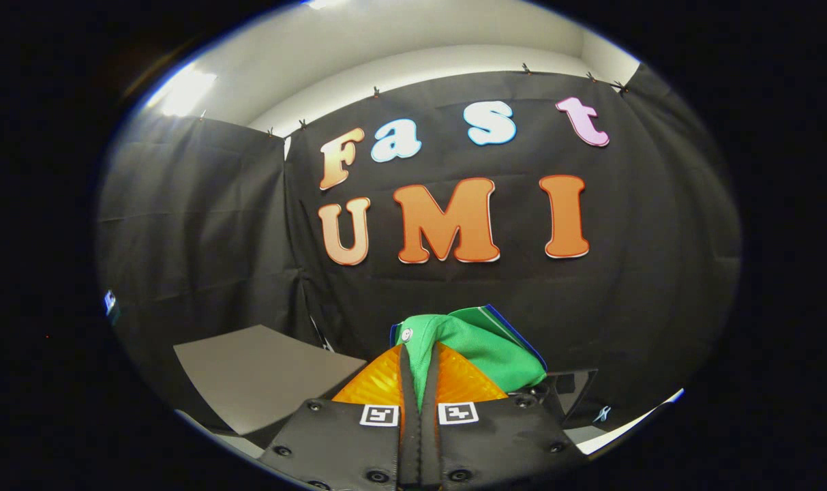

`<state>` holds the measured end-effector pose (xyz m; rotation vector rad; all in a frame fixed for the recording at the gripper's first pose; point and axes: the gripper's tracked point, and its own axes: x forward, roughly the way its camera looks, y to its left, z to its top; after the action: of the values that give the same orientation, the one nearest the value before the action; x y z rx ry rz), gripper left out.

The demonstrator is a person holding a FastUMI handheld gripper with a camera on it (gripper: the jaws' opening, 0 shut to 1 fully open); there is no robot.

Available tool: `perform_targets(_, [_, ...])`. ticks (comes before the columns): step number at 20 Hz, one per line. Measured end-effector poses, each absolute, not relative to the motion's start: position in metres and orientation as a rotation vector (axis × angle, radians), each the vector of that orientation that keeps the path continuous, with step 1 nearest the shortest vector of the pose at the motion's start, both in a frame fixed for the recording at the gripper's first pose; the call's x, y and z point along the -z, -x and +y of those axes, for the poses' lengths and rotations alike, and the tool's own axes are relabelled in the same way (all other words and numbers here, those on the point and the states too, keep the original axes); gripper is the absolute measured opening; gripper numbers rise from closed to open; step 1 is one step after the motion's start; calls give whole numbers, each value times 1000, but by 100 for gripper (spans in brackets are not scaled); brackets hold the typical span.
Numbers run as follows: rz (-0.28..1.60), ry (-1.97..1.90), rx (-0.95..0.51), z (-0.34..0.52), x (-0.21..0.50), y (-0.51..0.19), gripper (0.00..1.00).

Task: Put the clothes into the washing machine and then close the washing machine lid.

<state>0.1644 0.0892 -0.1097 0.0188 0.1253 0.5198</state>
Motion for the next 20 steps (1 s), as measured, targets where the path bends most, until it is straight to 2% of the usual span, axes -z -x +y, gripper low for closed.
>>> perform_targets(8, [268, -38, -503, 52, 211, -186, 8])
perform_targets(13, [364, 7, -551, 63, 291, -191, 8])
perform_targets(20, [546, -11, -535, 73, 399, -190, 8])
